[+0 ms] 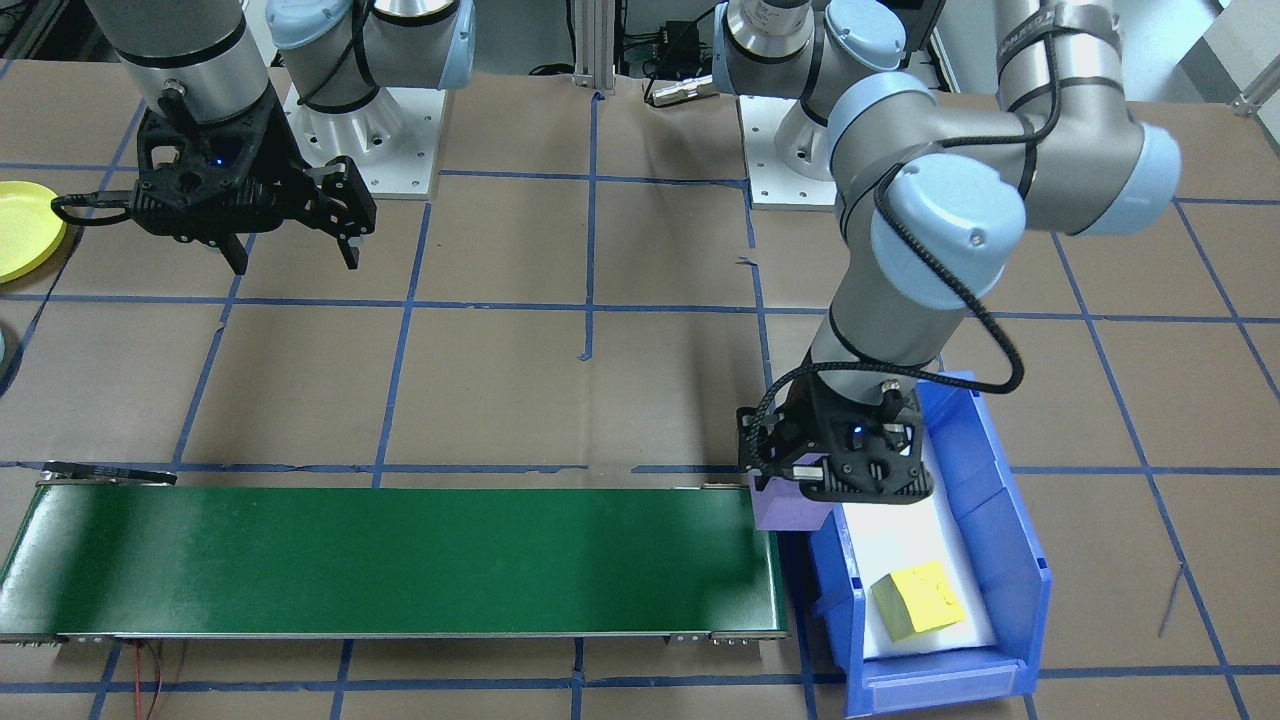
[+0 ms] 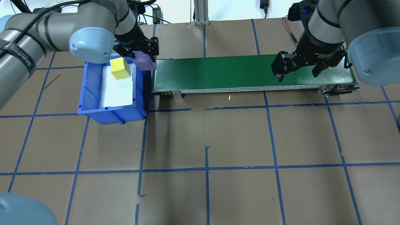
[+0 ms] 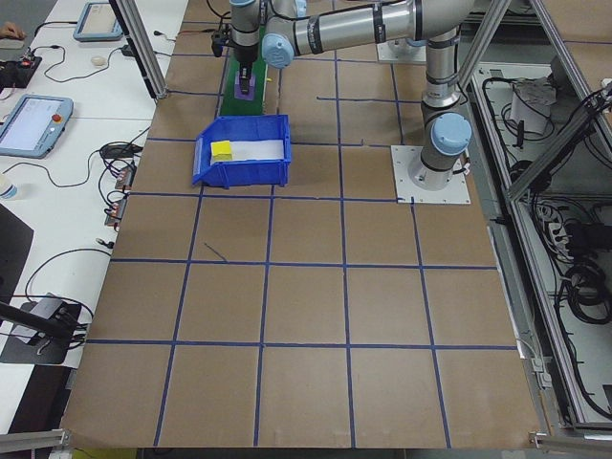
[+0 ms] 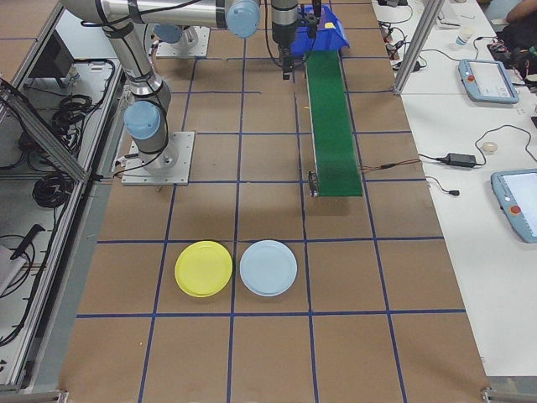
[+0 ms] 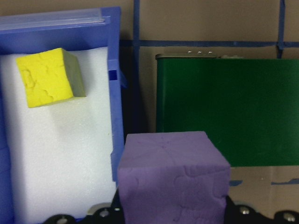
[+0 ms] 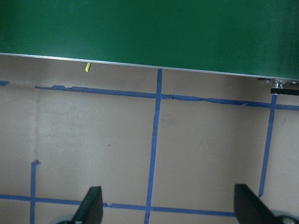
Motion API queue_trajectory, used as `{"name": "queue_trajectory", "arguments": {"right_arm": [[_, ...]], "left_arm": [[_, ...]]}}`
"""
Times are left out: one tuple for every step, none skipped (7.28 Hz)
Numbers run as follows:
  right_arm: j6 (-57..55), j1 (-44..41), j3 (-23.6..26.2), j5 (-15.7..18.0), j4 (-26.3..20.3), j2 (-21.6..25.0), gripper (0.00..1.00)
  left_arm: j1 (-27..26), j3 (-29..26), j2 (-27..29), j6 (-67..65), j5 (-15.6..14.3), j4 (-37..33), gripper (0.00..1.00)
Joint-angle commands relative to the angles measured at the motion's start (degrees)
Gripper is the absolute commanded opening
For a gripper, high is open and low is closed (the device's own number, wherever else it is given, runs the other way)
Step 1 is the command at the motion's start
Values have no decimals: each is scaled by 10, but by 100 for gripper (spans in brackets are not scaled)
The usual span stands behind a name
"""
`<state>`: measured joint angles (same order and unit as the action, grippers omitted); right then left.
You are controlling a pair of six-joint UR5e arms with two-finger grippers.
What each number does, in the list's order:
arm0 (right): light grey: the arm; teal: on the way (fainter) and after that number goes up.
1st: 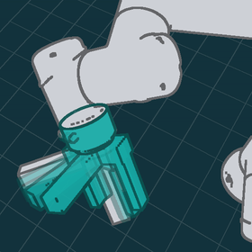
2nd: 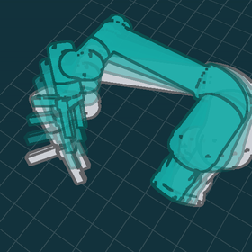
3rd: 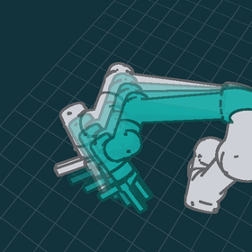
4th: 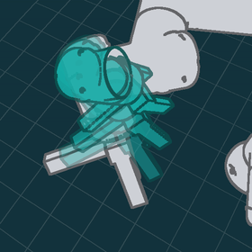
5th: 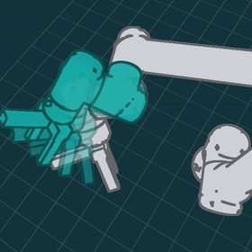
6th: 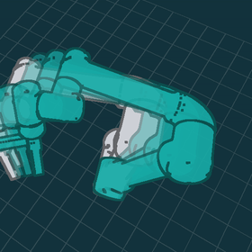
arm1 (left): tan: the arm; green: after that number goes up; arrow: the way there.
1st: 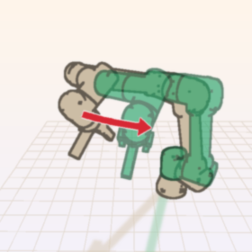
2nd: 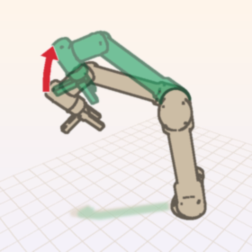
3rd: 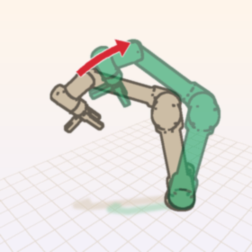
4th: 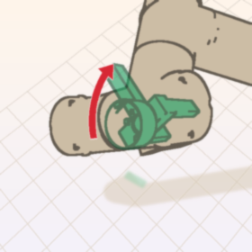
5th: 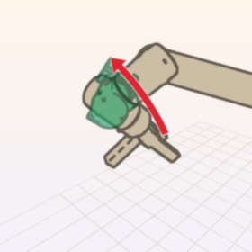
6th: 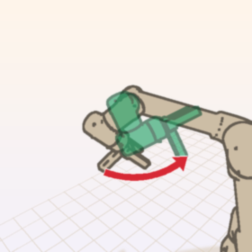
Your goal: Move block left to right into plate
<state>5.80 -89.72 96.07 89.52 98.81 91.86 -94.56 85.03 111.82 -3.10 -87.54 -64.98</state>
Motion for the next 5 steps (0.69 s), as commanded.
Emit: {"name": "queue_trajectory", "arguments": {"right_arm": [[-3,1,-5,-50,68,-61,100],[-3,1,-5,-57,129,-91,100],[-7,2,-7,-84,150,-114,100],[-43,1,-11,-111,175,-129,100],[-58,1,-11,-127,203,-149,100]], "left_arm": [[-17,-14,67,-3,3,51,36],[-18,-8,80,-2,2,54,42],[-19,0,81,0,3,57,54],[-19,6,82,-1,4,59,81],[-19,6,79,-2,5,59,100]]}}
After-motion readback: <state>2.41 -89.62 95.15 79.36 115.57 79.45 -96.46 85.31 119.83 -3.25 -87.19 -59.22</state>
